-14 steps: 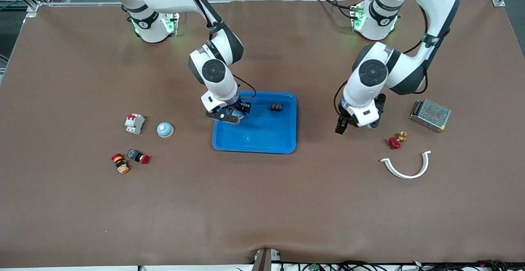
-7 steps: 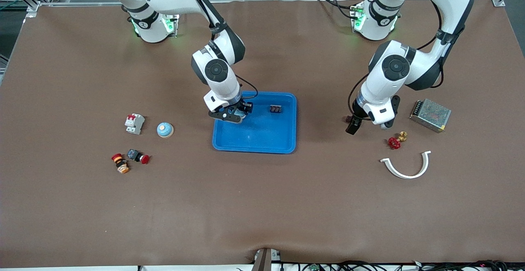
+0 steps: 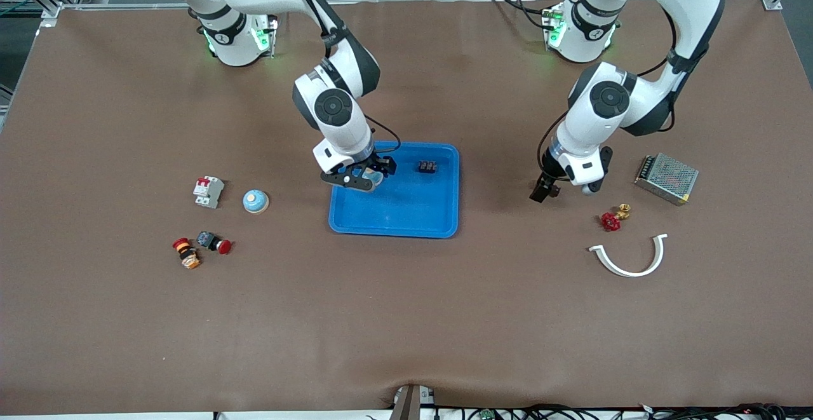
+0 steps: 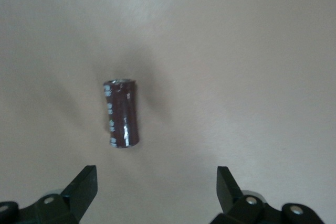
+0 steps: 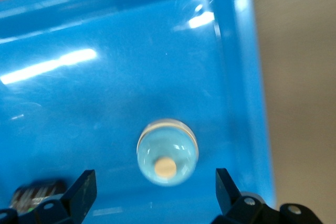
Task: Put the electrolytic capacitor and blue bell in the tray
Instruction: 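Move the right gripper to the second bell while the left gripper lowers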
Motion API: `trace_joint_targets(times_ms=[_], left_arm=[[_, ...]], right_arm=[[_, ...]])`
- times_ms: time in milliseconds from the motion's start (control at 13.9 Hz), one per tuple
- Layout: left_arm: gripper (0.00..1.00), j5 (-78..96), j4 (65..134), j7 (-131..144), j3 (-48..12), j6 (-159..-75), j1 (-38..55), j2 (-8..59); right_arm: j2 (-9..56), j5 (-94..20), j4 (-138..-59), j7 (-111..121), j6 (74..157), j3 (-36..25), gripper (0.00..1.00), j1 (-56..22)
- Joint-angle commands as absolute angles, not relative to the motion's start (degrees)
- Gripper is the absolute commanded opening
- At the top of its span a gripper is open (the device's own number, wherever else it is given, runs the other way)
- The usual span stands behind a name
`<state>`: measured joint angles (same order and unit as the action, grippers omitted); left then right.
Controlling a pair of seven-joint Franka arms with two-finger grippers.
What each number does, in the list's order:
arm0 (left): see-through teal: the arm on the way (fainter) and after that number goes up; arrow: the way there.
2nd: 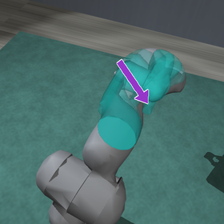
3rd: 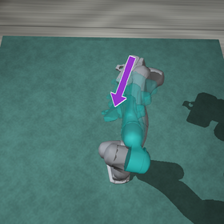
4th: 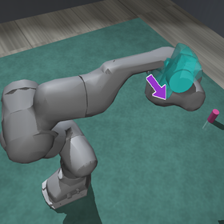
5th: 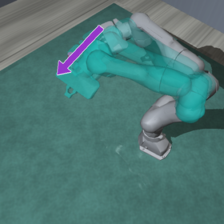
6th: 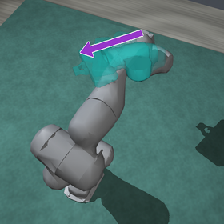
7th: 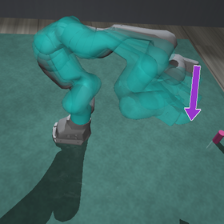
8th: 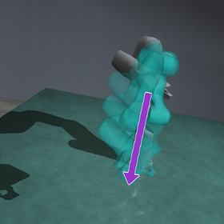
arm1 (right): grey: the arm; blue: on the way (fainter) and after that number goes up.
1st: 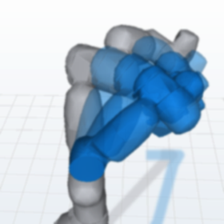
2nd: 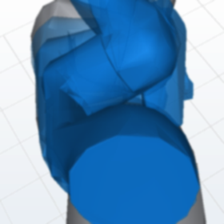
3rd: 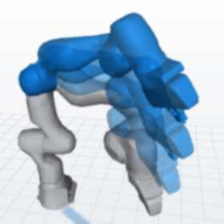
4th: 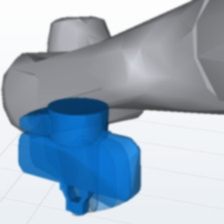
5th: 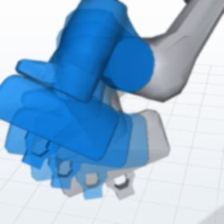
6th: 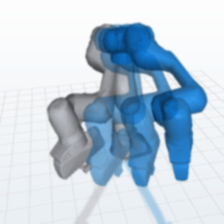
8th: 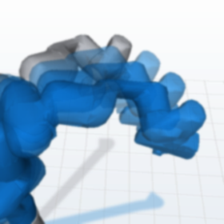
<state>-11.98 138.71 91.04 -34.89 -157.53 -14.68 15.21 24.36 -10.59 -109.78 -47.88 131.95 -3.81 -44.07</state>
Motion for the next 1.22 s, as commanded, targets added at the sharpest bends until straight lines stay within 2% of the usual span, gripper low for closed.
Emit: trace_joint_targets(times_ms=[0, 144, 432, 791, 1151], left_arm=[[1.0, -10.8, 139.7, 90.4, -35.8, -159.4, -15.6, 15.9], [1.0, -11.4, 139.7, 91.6, -35.5, -159.3, -15.2, 16.7], [1.0, -17.2, 140.4, 92.0, -35.3, -157.3, -17.7, 17.2], [1.0, -21.3, 140.4, 92.1, -35.3, -157.2, -20.0, 18.6], [1.0, -21.7, 139.9, 92.2, -34.8, -157.3, -20.0, 19.9]], right_arm=[[17.4, -10.0, -105.5, -42.1, 117.6, -4.7, 1.0, -40.6], [14.9, -9.7, -102.8, -35.6, 110.6, -5.4, 1.0, -37.2], [11.6, 0.2, -103.0, -25.4, 106.0, -5.4, 1.0, -33.5], [10.8, 0.8, -105.6, -12.3, 106.6, -5.4, 1.0, -26.0], [11.4, 0.7, -111.0, -4.7, 114.8, -5.4, 1.0, -20.3]])
